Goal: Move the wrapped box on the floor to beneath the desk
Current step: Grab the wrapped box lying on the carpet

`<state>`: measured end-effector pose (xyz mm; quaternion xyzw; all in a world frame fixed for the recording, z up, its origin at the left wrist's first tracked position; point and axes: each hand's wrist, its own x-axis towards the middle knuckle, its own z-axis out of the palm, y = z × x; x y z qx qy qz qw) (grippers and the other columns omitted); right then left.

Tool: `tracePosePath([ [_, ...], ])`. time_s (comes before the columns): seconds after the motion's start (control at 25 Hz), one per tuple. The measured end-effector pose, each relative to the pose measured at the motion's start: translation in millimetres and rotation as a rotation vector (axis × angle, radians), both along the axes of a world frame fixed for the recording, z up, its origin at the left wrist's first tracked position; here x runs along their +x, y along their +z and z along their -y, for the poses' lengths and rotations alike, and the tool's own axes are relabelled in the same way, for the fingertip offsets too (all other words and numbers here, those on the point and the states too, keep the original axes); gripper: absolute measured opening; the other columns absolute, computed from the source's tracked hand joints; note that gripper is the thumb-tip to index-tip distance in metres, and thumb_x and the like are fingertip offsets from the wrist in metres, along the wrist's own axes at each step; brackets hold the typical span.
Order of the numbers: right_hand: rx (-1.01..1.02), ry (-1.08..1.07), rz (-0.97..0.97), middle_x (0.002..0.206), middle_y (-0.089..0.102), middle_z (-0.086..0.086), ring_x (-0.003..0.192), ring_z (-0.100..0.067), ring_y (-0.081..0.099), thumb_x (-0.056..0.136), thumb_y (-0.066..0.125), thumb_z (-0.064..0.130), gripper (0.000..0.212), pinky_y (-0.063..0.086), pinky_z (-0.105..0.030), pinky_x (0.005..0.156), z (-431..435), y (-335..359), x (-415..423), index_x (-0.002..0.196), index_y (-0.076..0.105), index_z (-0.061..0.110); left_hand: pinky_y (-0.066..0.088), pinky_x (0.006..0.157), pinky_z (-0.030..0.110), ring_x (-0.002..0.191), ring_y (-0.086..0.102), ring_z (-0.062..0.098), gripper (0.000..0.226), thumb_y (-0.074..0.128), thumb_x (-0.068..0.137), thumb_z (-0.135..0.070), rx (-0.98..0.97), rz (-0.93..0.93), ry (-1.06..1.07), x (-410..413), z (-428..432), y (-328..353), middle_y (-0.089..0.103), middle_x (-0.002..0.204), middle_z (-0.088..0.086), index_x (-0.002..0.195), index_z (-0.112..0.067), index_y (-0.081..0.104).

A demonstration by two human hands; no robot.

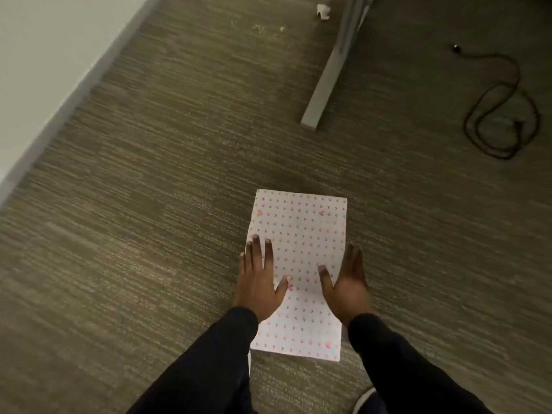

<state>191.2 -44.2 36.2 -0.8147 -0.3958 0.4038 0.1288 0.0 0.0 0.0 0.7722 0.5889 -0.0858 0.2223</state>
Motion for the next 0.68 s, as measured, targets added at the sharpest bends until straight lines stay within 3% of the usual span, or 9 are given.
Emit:
tracePosePath([
  [0.12, -0.094, -0.293, -0.187, 0.172, -0.002, 0.005, 0.157, -0.030, 0.012, 0.096, 0.051, 0.060, 0.091, 0.022, -0.052, 0.124, 1.0, -33.7, 1.2, 0.157, -0.014, 0.039, 0.016, 0.124, 0.054, 0.156, 0.007, 0.043, 0.095, 0.042, 0.096, -0.064, -0.037, 0.085, 0.217, 1.2, -7.5, -27.2, -0.006, 0.170, 0.021, 0.163, -0.013, -0.003],
  [0.2, -0.107, -0.386, -0.309, 0.171, 0.015, 0.003, 0.154, -0.031, 0.025, 0.095, 0.053, 0.060, 0.087, 0.029, -0.054, 0.122, 2.2, -53.1, 0.8, 0.158, -0.003, 0.040, 0.035, 0.118, 0.055, 0.149, 0.029, 0.042, 0.095, 0.050, 0.096, -0.061, -0.159, 0.177, 0.430, 1.2, -12.4, -39.9, 0.013, 0.168, 0.021, 0.163, -0.014, 0.002],
  [0.28, -0.076, -0.481, -0.403, 0.164, 0.033, 0.003, 0.148, -0.031, 0.036, 0.092, 0.059, 0.062, 0.080, 0.034, -0.056, 0.120, 3.7, -64.6, -2.0, 0.156, 0.018, 0.038, 0.048, 0.106, 0.054, 0.133, 0.051, 0.040, 0.083, 0.057, 0.094, -0.058, -0.271, 0.376, 0.745, 0.6, -13.4, -45.6, 0.044, 0.155, 0.017, 0.157, -0.013, 0.027],
  [0.36, -0.067, -0.560, -0.466, 0.154, 0.048, 0.004, 0.139, -0.030, 0.048, 0.086, 0.067, 0.063, 0.076, 0.041, -0.056, 0.114, 3.7, -67.9, -1.2, 0.150, 0.035, 0.036, 0.056, 0.094, 0.047, 0.115, 0.065, 0.035, 0.064, 0.063, 0.091, -0.058, -0.348, 0.496, 0.953, -2.5, -20.0, -45.8, 0.065, 0.134, 0.010, 0.139, -0.015, 0.055],
  [0.52, -0.049, -0.567, -0.430, 0.139, 0.062, 0.005, 0.123, -0.027, 0.060, 0.078, 0.073, 0.067, 0.073, 0.049, -0.055, 0.106, 0.1, -52.6, 15.9, 0.140, 0.050, 0.035, 0.062, 0.081, 0.047, 0.089, 0.072, 0.030, 0.051, 0.068, 0.086, -0.062, -0.372, 0.499, 0.892, 2.1, -30.2, -23.6, 0.075, 0.104, 0.004, 0.112, -0.018, 0.071],
  [0.6, -0.036, -0.565, -0.426, 0.135, 0.065, 0.004, 0.119, -0.026, 0.062, 0.076, 0.074, 0.068, 0.073, 0.050, -0.054, 0.104, -3.7, -26.2, 30.4, 0.137, 0.053, 0.034, 0.062, 0.075, 0.043, 0.084, 0.072, 0.024, 0.046, 0.067, 0.087, -0.062, -0.349, 0.555, 0.878, 7.9, -32.5, 5.0, 0.075, 0.101, 0.001, 0.108, -0.021, 0.071],
  [0.68, -0.034, -0.546, -0.419, 0.132, 0.067, 0.002, 0.116, -0.028, 0.064, 0.073, 0.076, 0.070, 0.076, 0.050, -0.056, 0.104, -9.8, 11.5, 47.7, 0.135, 0.056, 0.031, 0.061, 0.078, 0.042, 0.086, 0.071, 0.020, 0.043, 0.063, 0.090, -0.061, -0.340, 0.635, 0.861, 13.1, -35.1, 43.8, 0.075, 0.102, 0.000, 0.108, -0.022, 0.069],
])
